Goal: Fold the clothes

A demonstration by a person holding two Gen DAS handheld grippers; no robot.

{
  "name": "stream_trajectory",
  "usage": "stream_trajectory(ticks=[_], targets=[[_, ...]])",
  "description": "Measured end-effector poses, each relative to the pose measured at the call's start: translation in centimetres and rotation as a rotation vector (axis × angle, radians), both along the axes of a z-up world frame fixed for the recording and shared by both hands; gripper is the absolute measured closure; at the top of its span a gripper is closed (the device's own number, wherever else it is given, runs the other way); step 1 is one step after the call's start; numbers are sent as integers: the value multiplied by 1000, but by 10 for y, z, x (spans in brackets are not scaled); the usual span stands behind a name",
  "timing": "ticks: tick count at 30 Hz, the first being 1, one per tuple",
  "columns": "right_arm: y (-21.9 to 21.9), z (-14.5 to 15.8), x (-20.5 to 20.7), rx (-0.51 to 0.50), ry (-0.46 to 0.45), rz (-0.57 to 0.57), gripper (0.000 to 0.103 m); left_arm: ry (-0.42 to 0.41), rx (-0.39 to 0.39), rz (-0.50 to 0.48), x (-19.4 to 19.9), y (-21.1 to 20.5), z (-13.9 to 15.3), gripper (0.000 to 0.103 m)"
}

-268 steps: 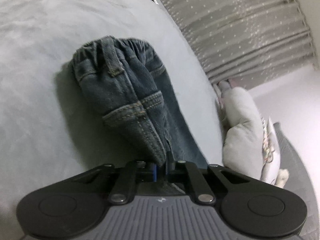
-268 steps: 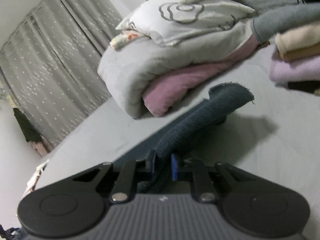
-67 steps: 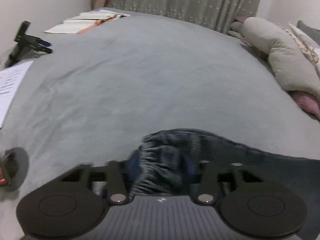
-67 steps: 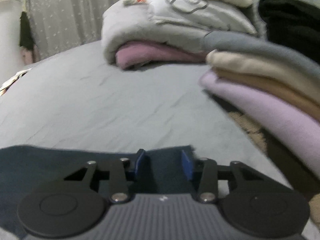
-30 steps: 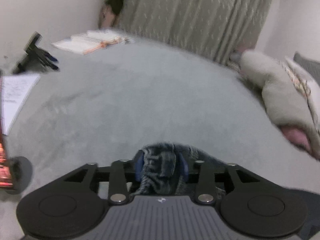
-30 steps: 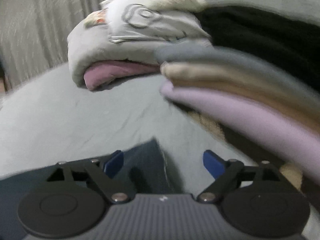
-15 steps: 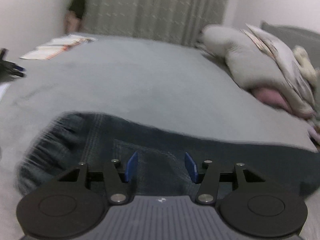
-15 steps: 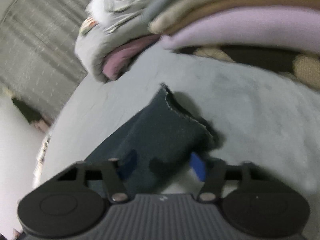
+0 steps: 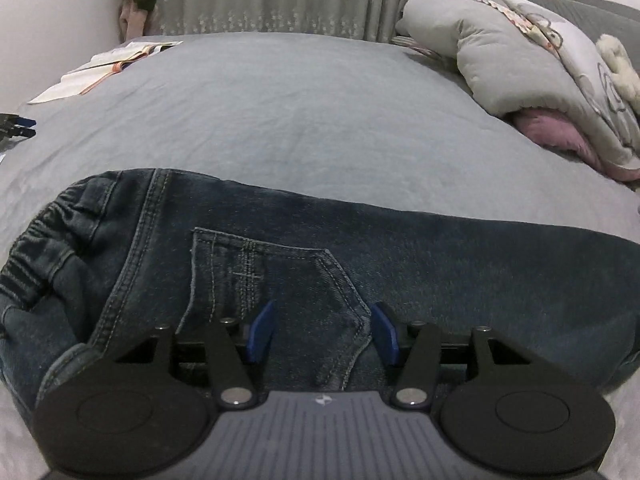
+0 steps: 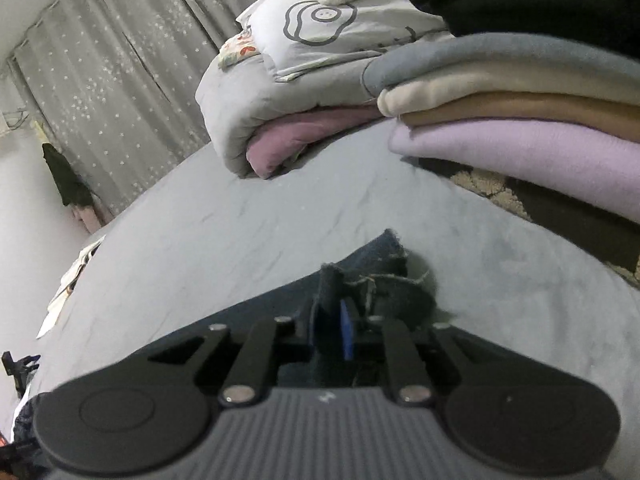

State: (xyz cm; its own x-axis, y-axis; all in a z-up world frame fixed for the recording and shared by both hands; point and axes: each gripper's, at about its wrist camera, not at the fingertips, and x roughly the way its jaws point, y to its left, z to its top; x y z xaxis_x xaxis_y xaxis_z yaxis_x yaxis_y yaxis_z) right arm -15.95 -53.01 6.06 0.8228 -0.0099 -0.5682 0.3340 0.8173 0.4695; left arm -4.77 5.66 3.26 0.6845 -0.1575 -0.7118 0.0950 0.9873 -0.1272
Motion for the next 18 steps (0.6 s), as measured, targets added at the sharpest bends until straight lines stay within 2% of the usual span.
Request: stream_trajectory(ticks=[1,2,4,6,8,9,14,17,18], targets=[[-5,0,-8,4,-8,-36,63,0,2,-3,0,0,0,50],[-9,0,-13,-3,-1,-65,59,0,5,-5,0,-1,1,50],[-17,-3,-24,-88,85,-110,57,1,9,-13,3,-4,0,50],[-18,-14,-24,-152,188,-48,57,3,12,-18,6,-4,-2,49],[-14,-24,-26,-192,246,46,59,5,13,-19,6,-6,-2,49],[-10,-26,-28,-232,253,87,59,5,16,-20,6,-7,-3,49],[7,-29,-34,-293,268,225,58,4,31,-20,9,-10,-5,48],[21,-23,-34,-207,212,317,60,5,41,-19,8,-14,-5,48],[28,-23,-28,-224,204,339,61,5,45,-21,9,-15,-5,48]])
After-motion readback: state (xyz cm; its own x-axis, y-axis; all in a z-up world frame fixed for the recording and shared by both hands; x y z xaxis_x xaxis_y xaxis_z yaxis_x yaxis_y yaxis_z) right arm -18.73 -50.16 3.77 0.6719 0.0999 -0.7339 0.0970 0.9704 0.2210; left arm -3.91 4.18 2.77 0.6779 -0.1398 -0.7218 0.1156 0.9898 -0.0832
